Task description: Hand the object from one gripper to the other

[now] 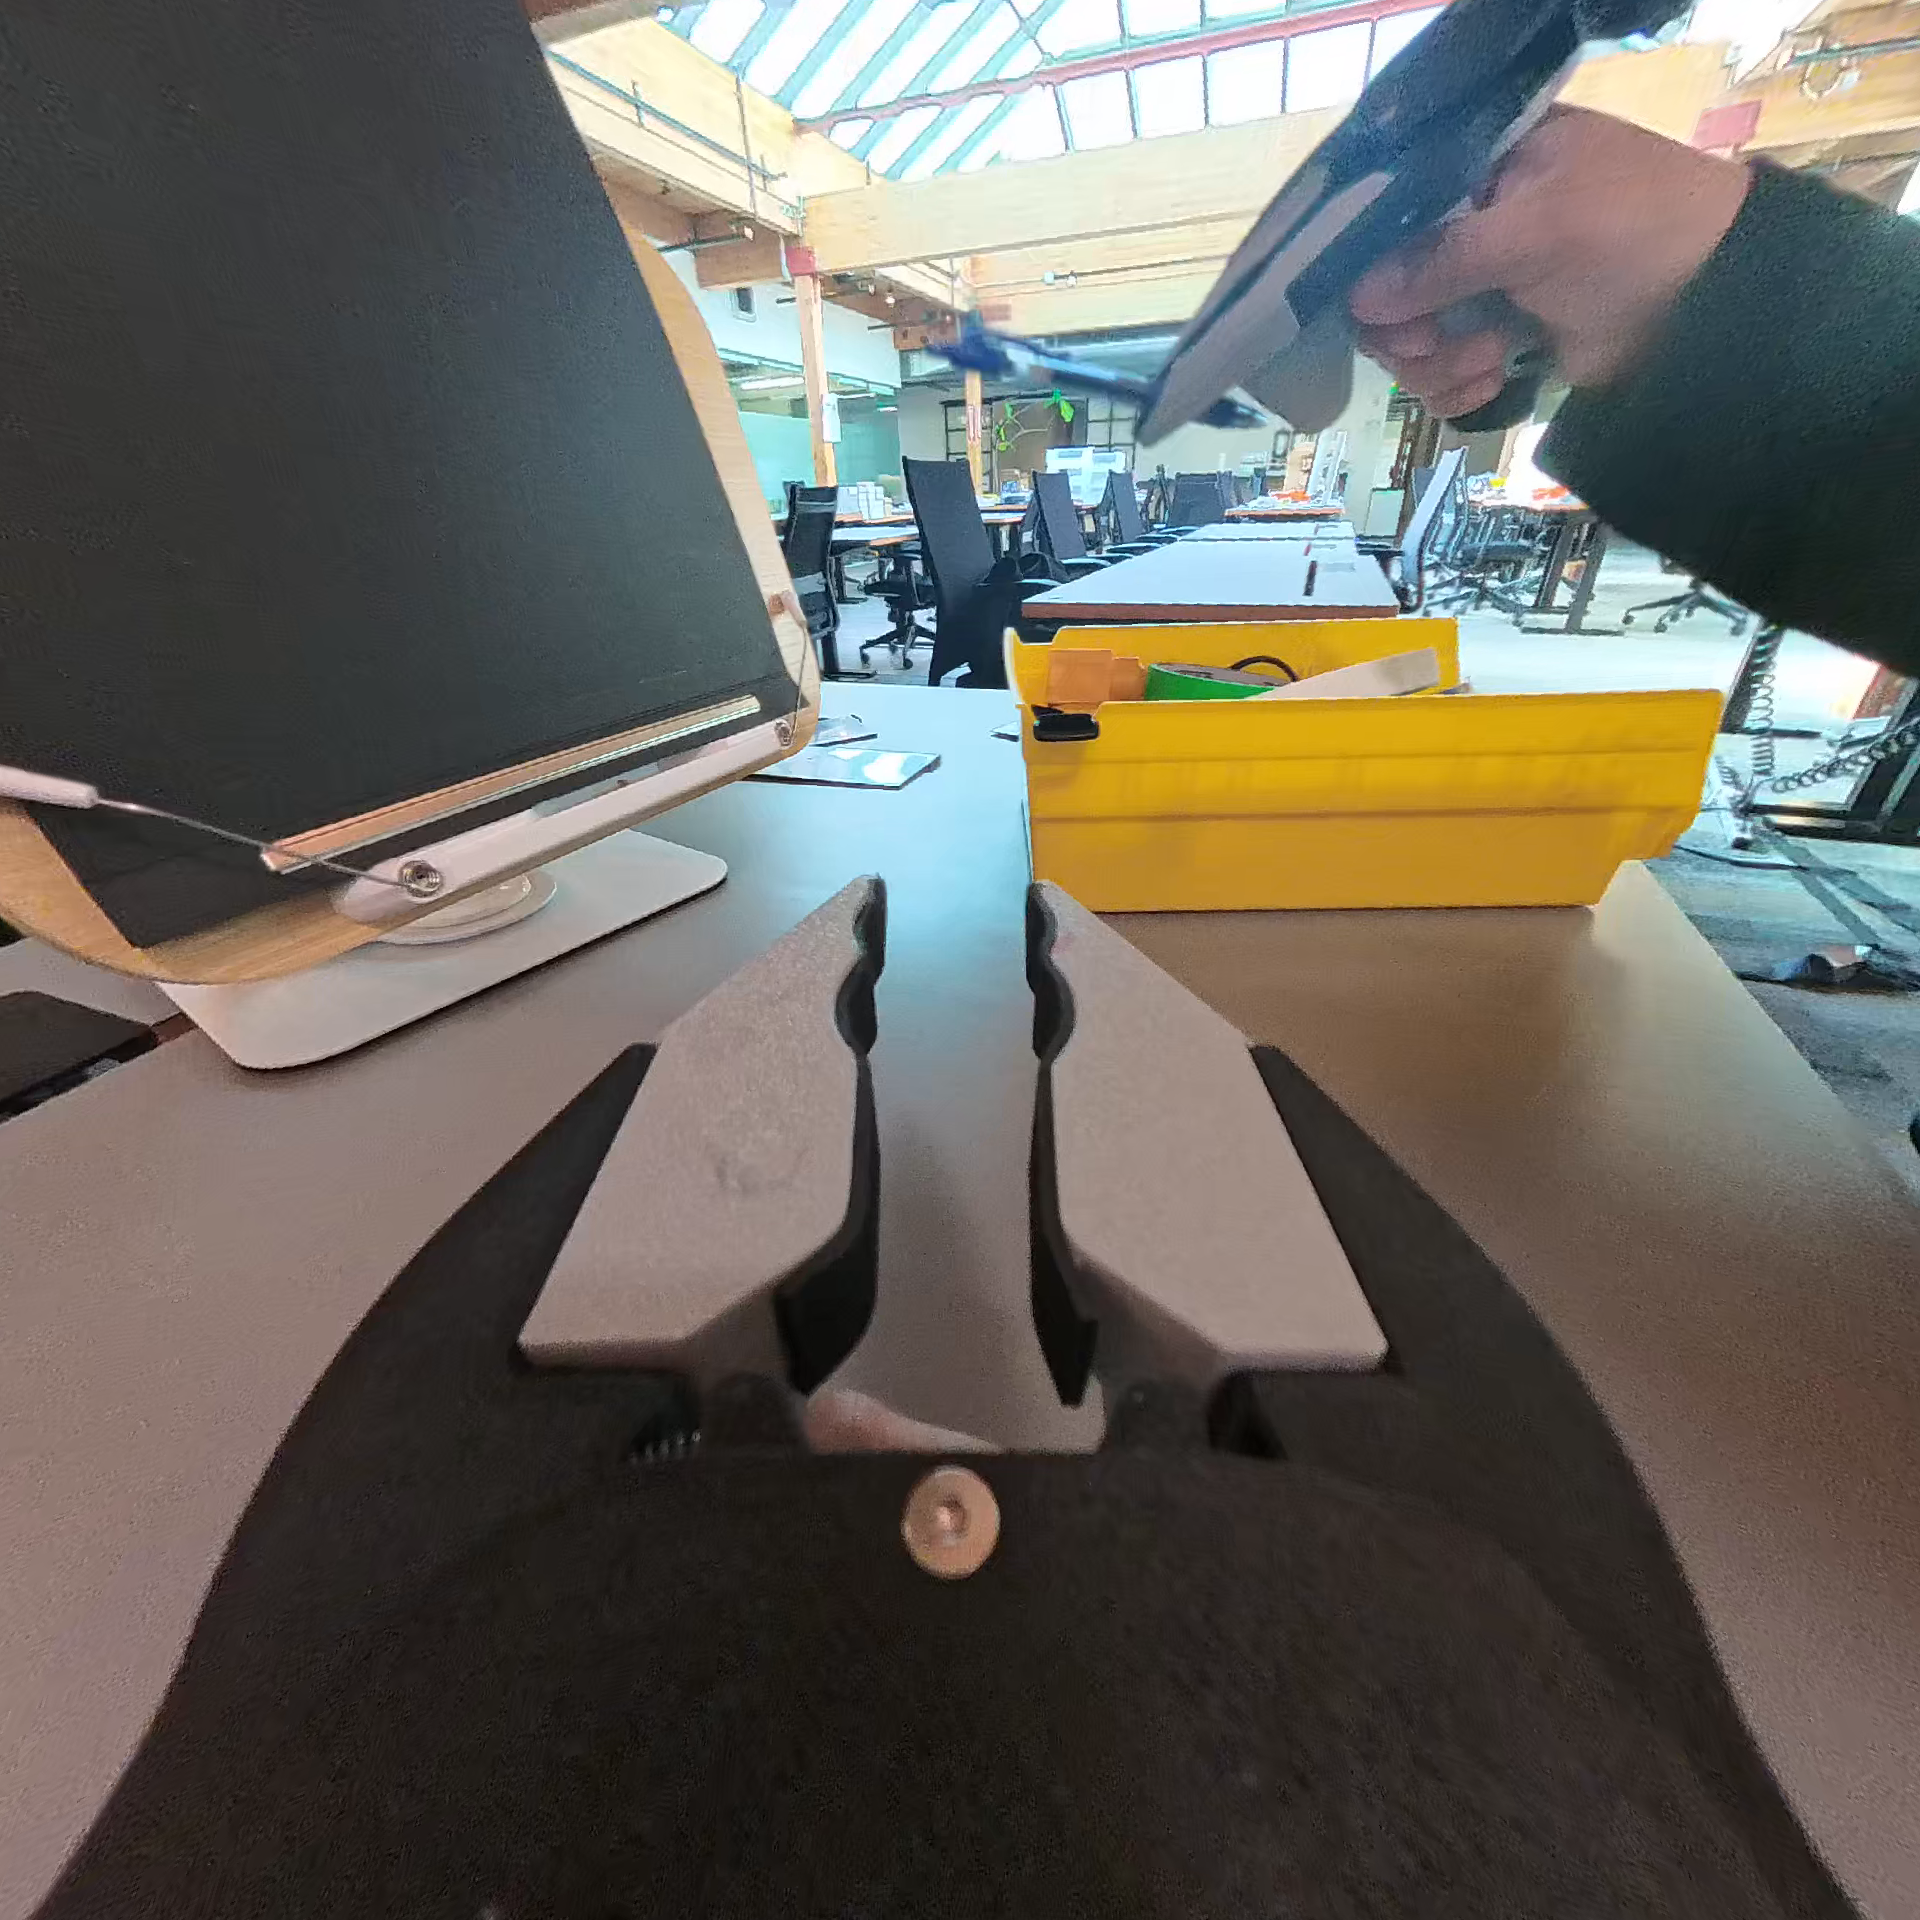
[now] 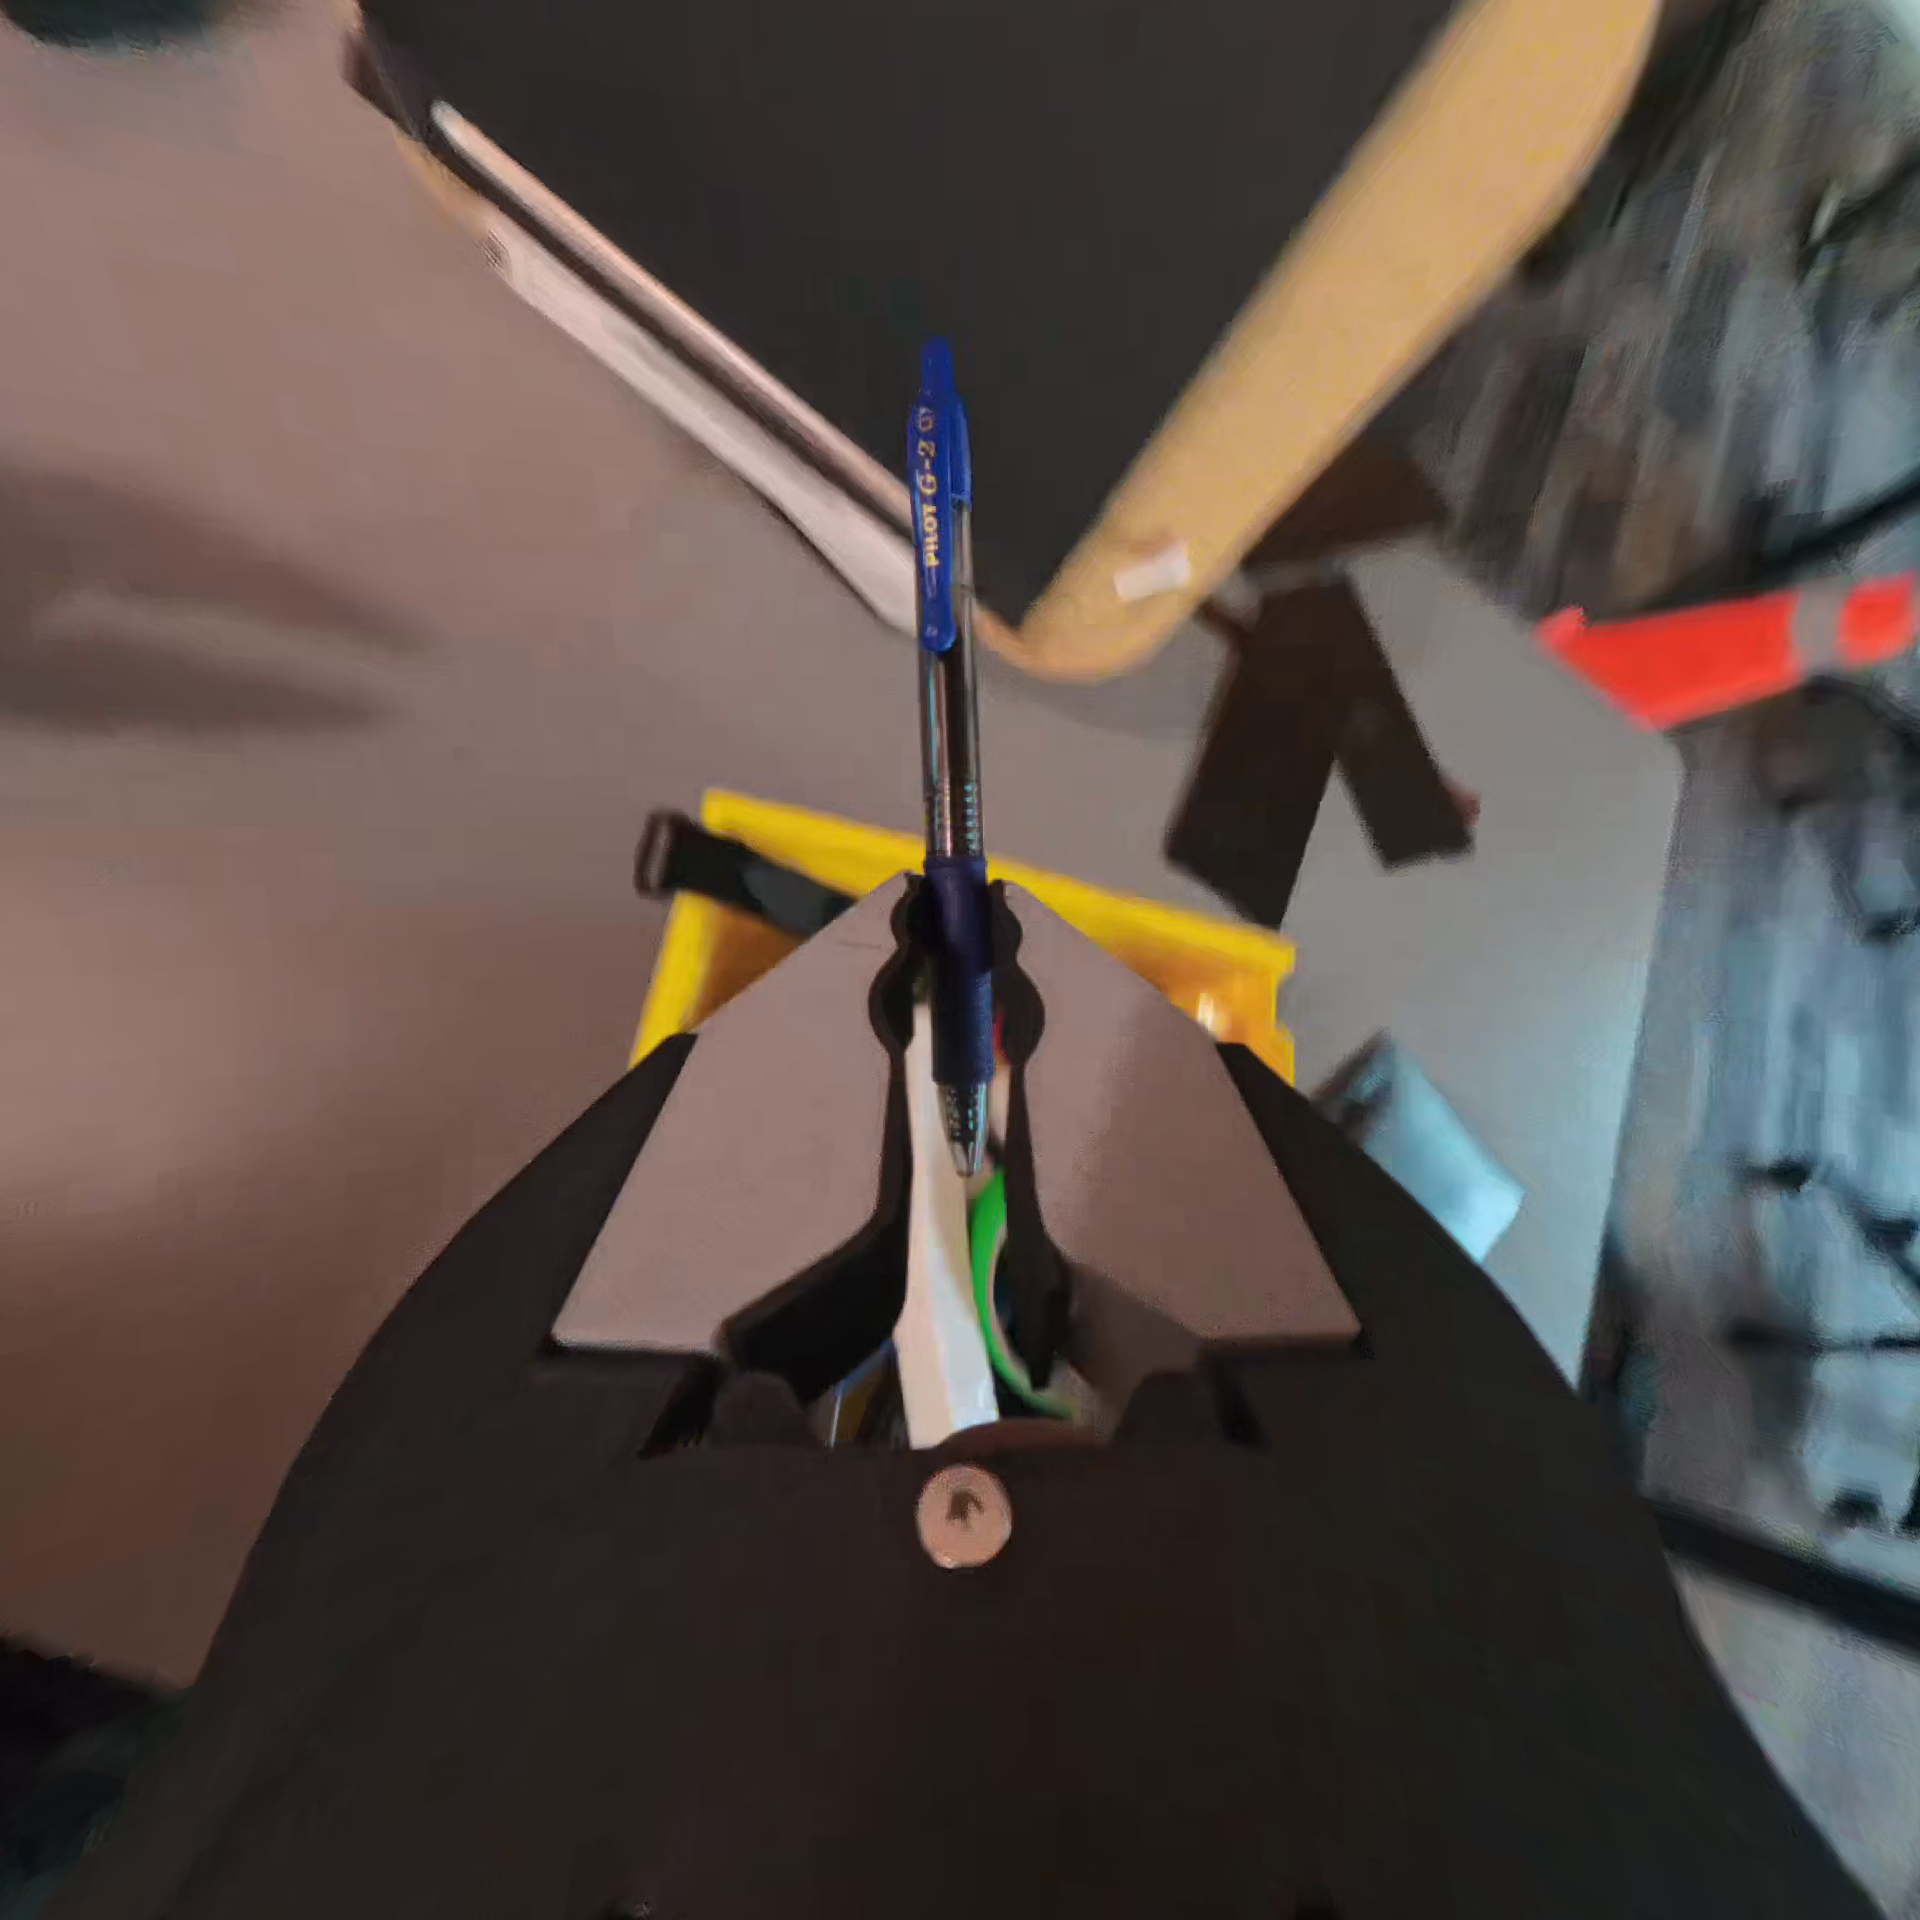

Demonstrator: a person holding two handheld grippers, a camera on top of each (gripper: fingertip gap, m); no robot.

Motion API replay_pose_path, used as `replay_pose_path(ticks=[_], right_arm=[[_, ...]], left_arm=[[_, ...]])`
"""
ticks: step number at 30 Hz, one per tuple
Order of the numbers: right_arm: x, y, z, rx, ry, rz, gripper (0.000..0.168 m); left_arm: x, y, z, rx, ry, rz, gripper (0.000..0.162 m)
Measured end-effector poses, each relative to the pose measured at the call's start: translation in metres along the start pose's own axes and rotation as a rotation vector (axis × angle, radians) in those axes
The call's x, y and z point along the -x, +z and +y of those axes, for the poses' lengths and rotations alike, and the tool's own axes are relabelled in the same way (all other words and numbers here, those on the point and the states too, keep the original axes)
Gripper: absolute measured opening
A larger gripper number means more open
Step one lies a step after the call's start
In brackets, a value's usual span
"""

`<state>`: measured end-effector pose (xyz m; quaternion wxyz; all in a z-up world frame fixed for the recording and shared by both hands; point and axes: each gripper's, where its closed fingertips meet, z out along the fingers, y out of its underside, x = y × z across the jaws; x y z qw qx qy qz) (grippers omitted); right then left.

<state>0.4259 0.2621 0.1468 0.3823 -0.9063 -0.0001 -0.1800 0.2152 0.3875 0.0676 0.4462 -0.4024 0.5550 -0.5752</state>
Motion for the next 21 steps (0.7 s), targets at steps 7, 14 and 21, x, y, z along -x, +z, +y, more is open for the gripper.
replay_pose_path(ticks=[7,14,21], right_arm=[[-0.02,-0.026,0.112,0.292,0.262,0.002,0.008],[-0.05,-0.06,0.175,0.328,0.419,0.051,0.008],[-0.063,-0.069,0.214,0.338,0.505,0.131,0.009]], left_arm=[[0.002,-0.001,0.0,-0.004,-0.008,-0.009,0.02],[0.002,-0.002,0.0,-0.003,-0.007,-0.014,0.018],[0.003,-0.004,0.0,-0.002,-0.014,-0.019,0.018]])
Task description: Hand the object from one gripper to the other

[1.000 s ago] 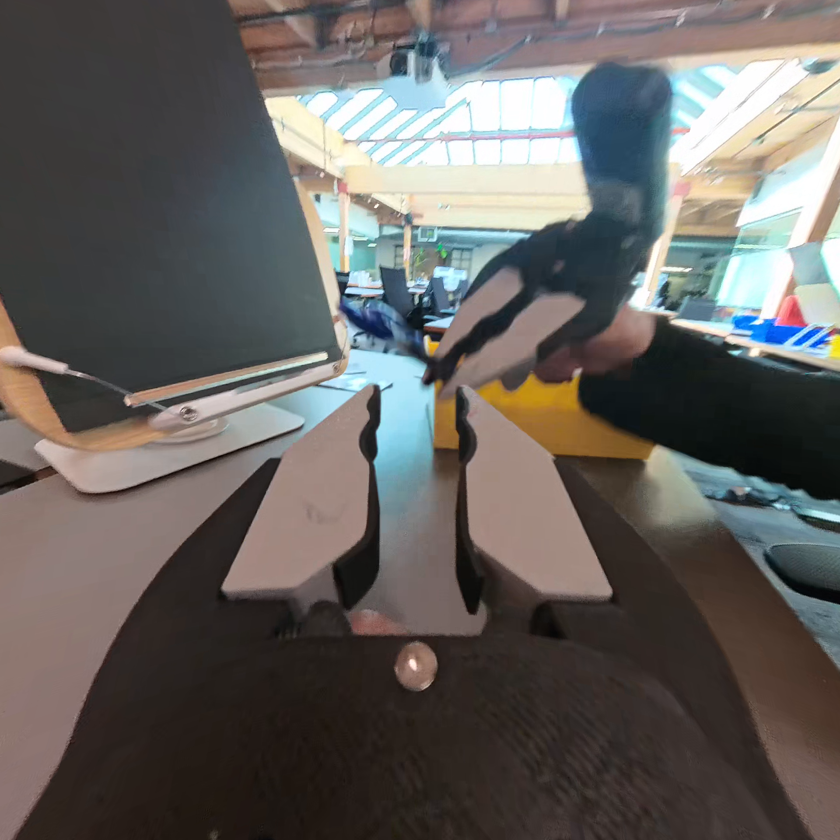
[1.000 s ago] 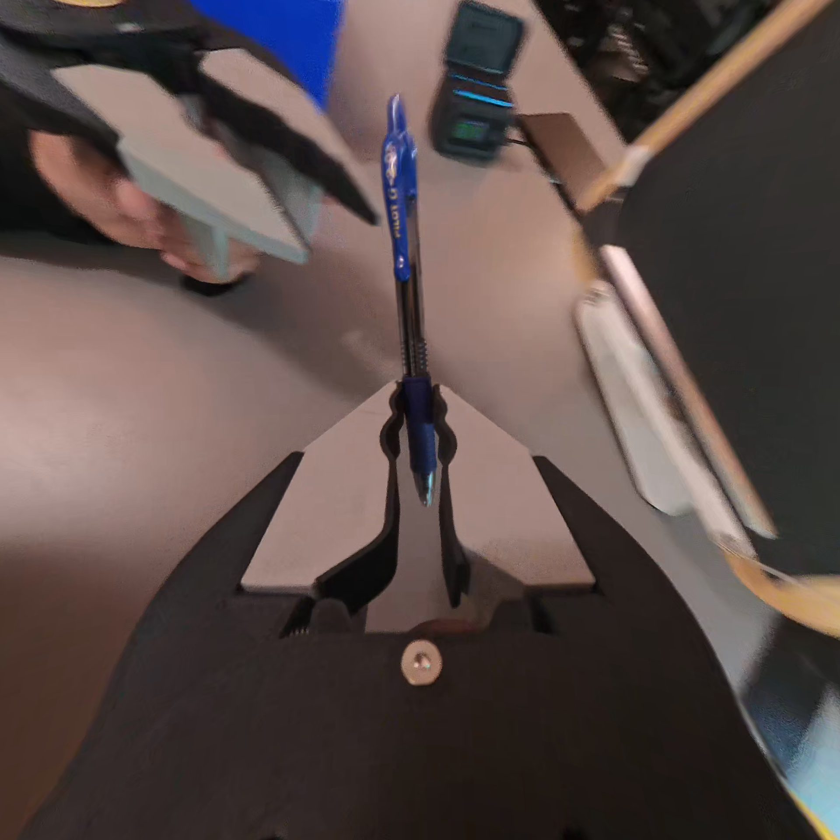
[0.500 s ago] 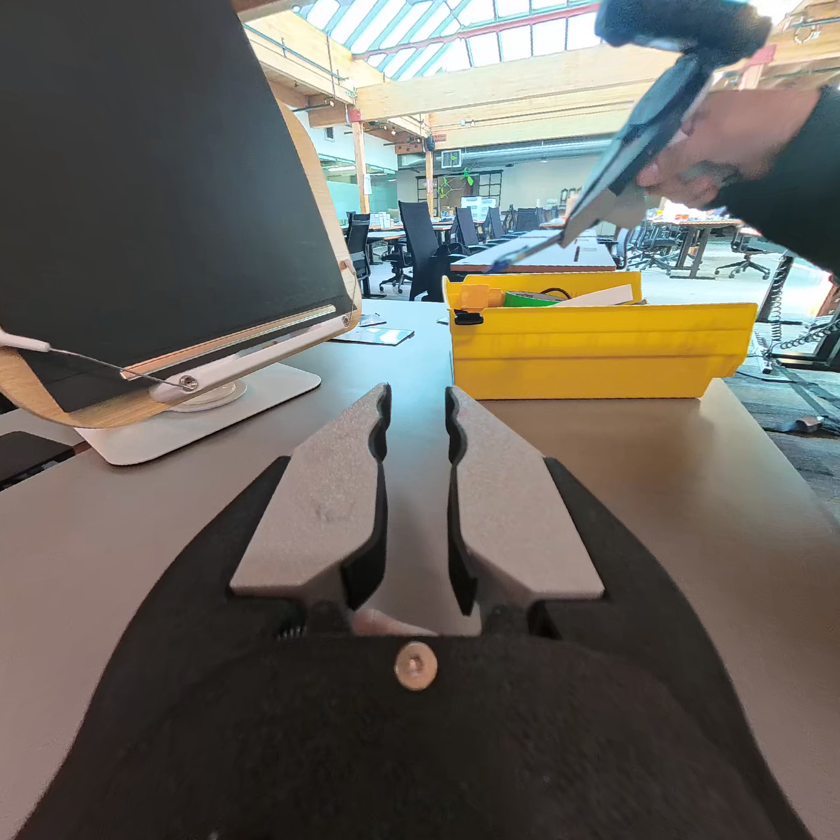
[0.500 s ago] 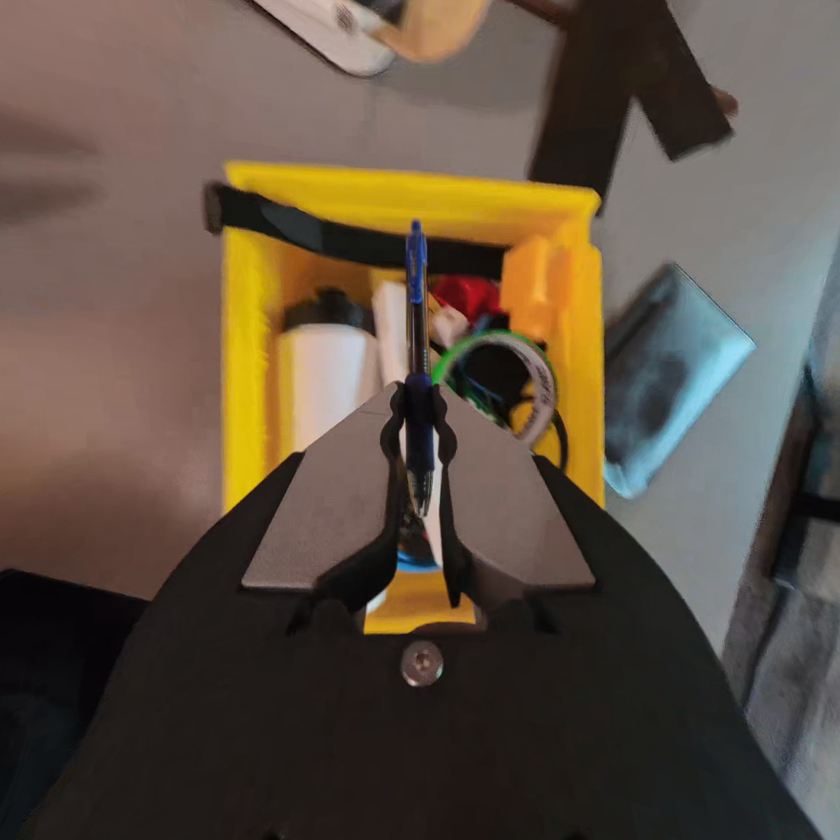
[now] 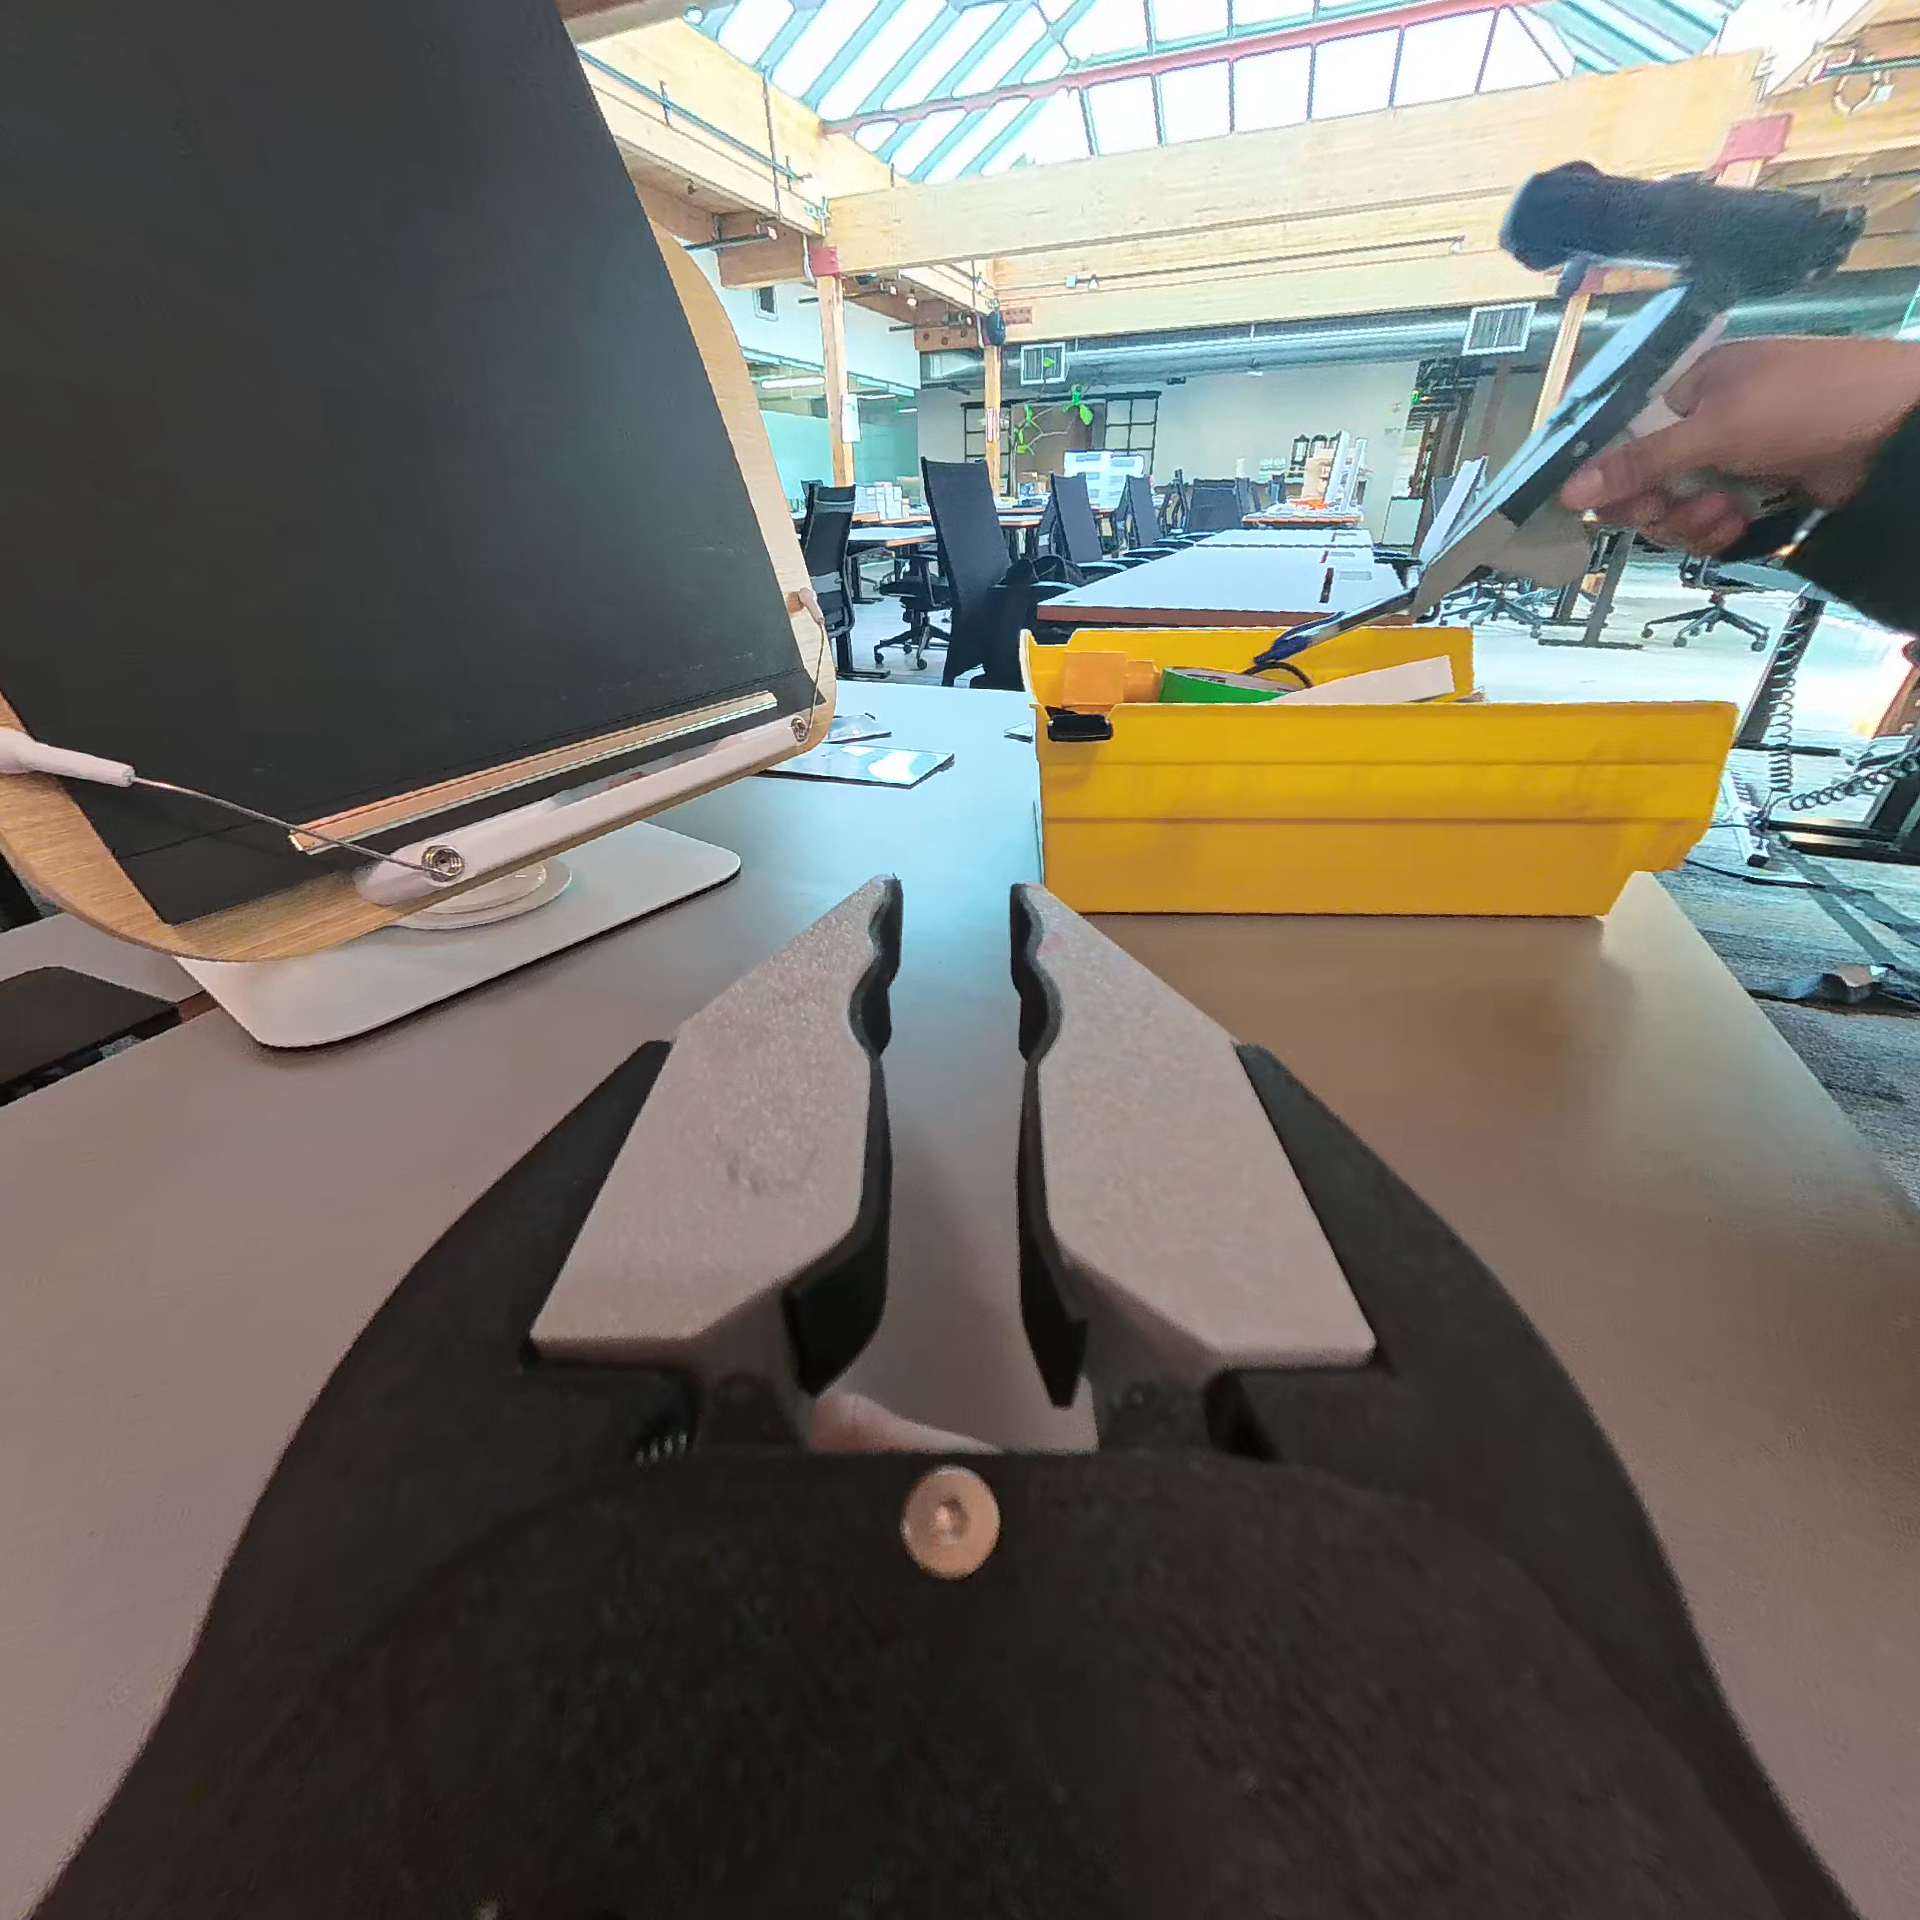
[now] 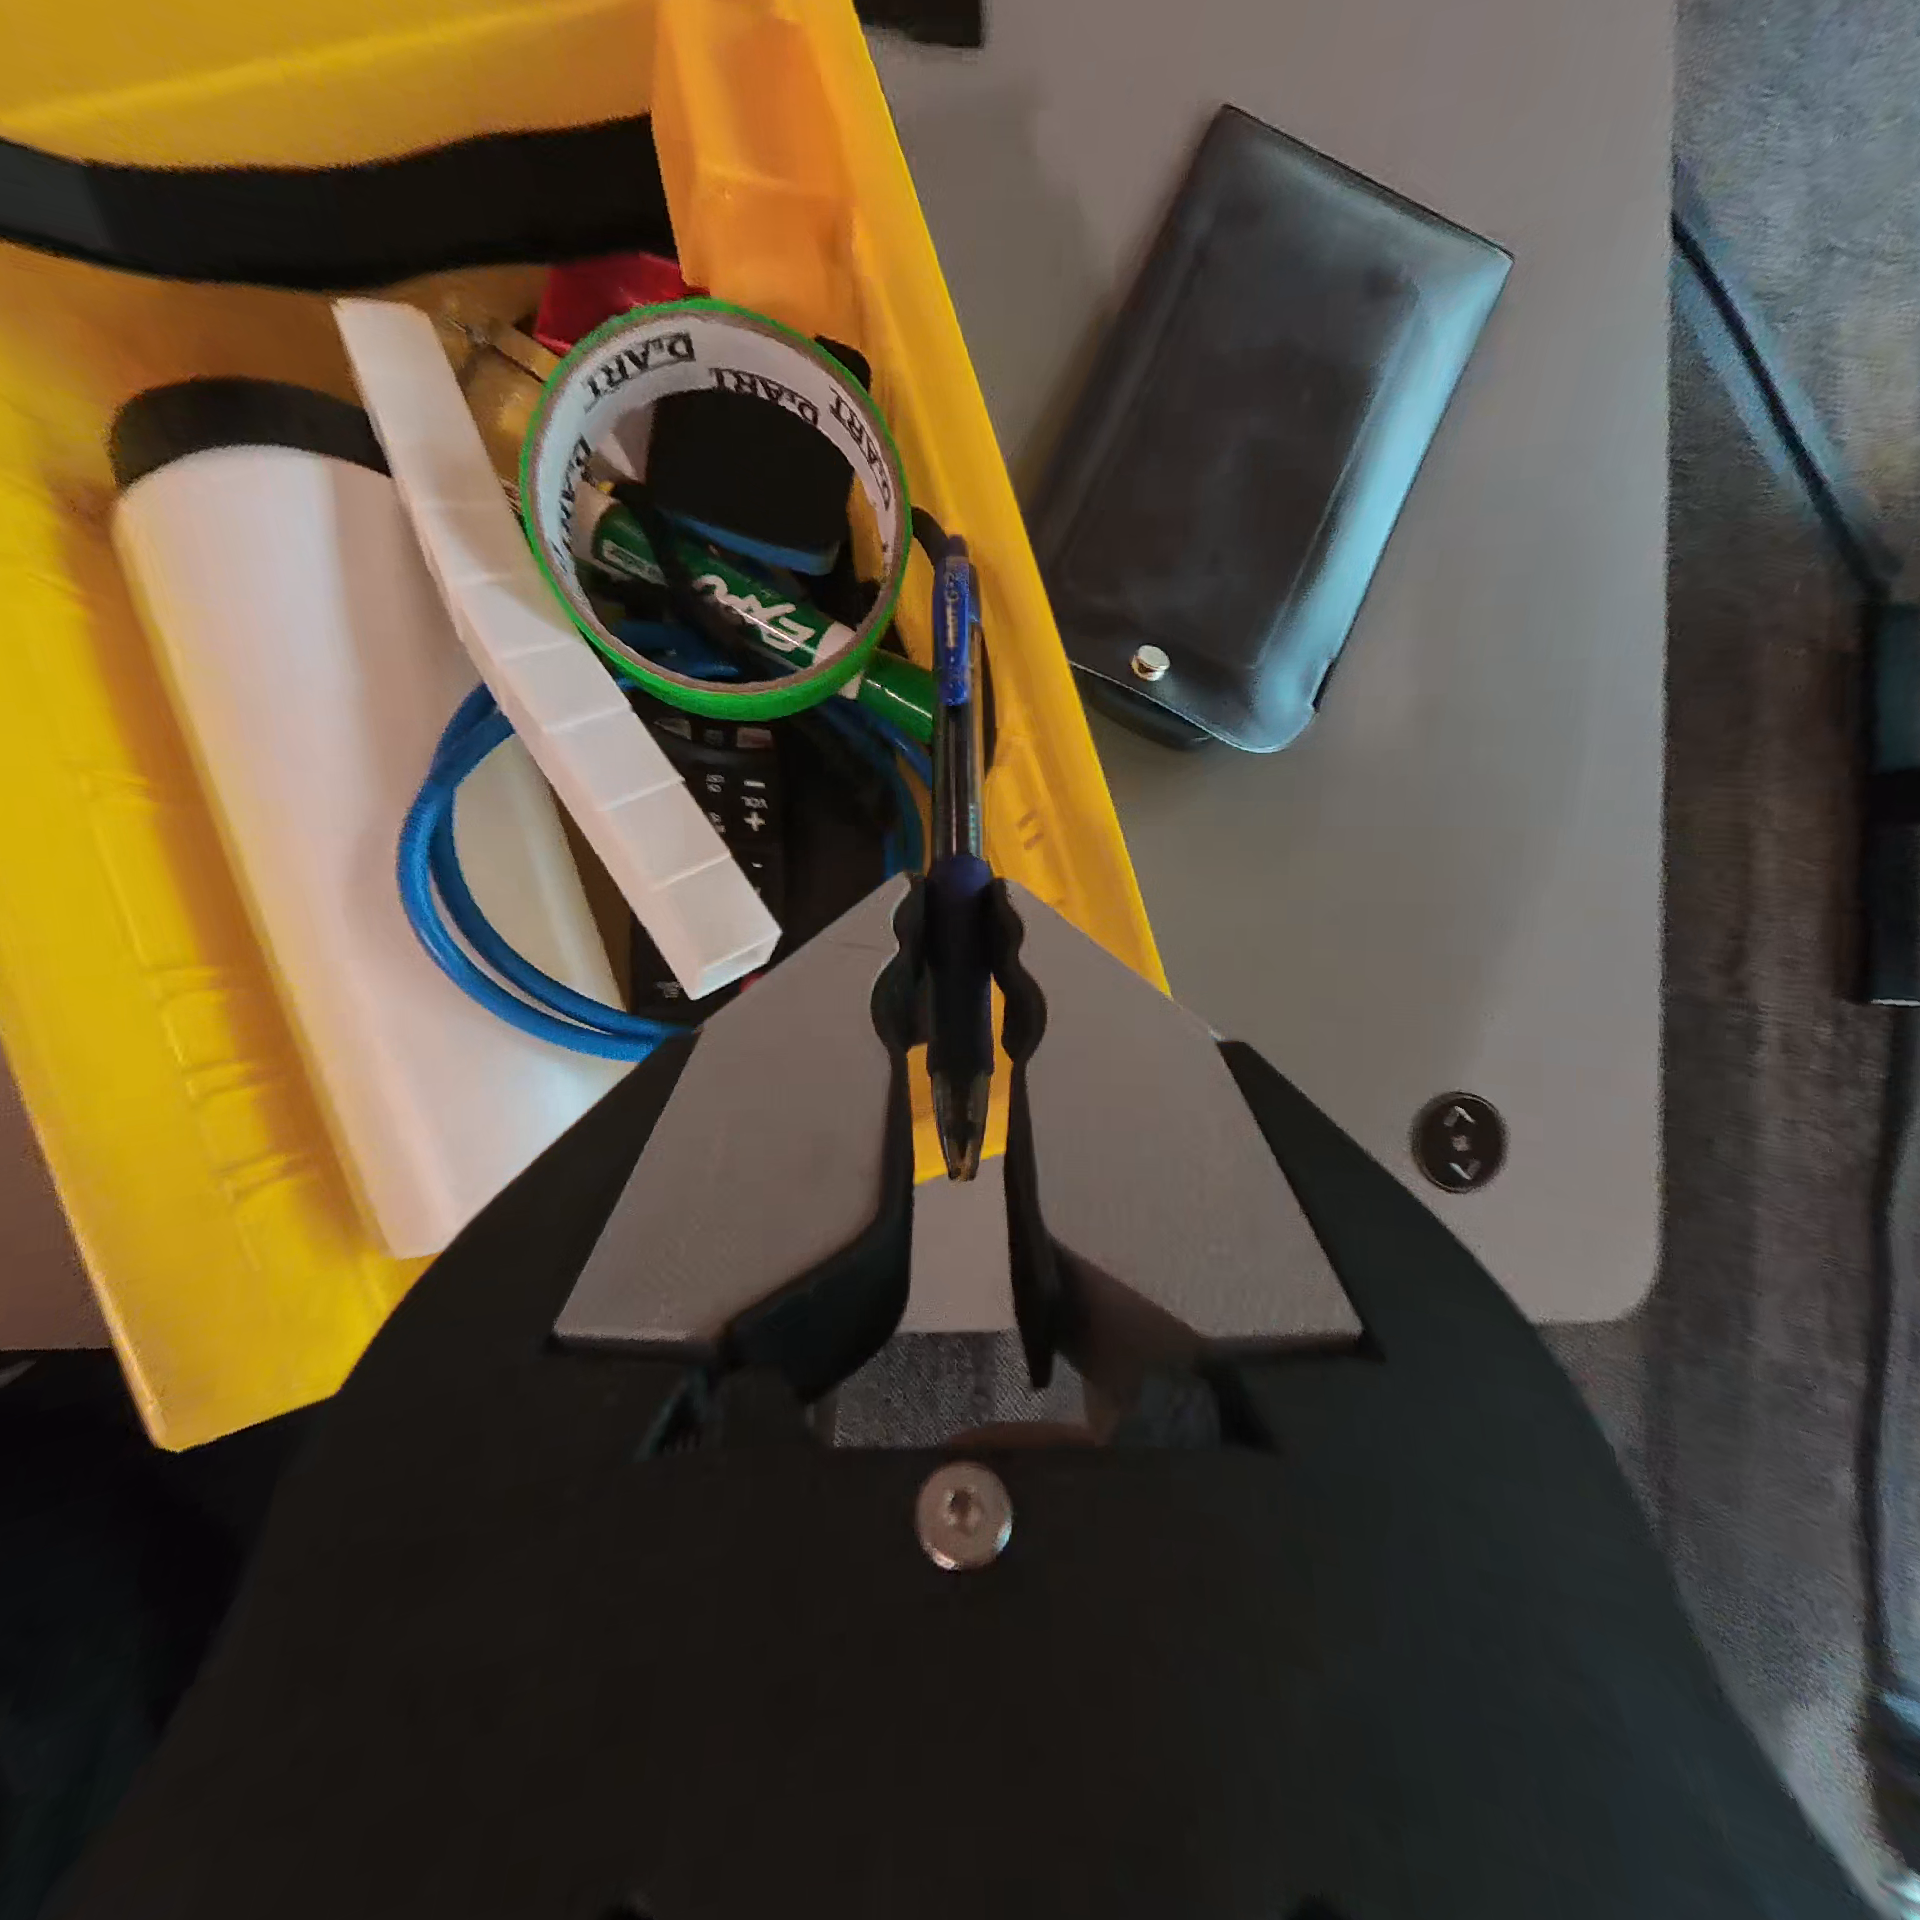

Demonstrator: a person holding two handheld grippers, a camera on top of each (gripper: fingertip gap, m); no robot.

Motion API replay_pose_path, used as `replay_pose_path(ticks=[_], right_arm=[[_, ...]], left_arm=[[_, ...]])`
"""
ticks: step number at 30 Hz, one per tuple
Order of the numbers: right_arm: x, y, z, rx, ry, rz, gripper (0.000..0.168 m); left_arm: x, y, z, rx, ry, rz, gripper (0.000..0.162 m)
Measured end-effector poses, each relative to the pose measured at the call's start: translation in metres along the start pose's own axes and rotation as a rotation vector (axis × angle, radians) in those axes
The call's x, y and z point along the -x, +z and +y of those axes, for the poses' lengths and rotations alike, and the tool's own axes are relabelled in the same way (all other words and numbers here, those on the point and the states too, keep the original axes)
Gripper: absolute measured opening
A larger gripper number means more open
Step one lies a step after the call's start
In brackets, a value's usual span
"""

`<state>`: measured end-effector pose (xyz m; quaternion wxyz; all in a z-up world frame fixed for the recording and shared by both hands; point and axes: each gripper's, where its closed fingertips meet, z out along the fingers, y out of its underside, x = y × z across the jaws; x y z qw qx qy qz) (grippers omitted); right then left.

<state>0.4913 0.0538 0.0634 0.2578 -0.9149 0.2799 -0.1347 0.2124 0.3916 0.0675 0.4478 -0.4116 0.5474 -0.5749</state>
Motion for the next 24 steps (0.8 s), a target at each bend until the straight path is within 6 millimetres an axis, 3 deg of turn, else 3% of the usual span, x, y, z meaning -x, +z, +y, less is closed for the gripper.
replay_pose_path(ticks=[12,14,17,24], right_arm=[[0.007,0.063,0.011,0.112,-0.069,0.018,0.013],[0.001,0.064,0.017,0.159,-0.089,0.059,0.013],[0.002,0.059,0.026,0.224,-0.063,0.037,0.026],[0.006,0.04,-0.012,0.044,-0.038,0.058,0.027]], left_arm=[[-0.001,0.0,0.001,0.007,0.006,0.004,0.017],[-0.002,0.0,0.002,0.011,0.006,0.007,0.017],[-0.002,0.0,0.002,0.016,0.006,0.012,0.017],[-0.004,0.001,0.004,0.026,0.012,0.017,0.017]])
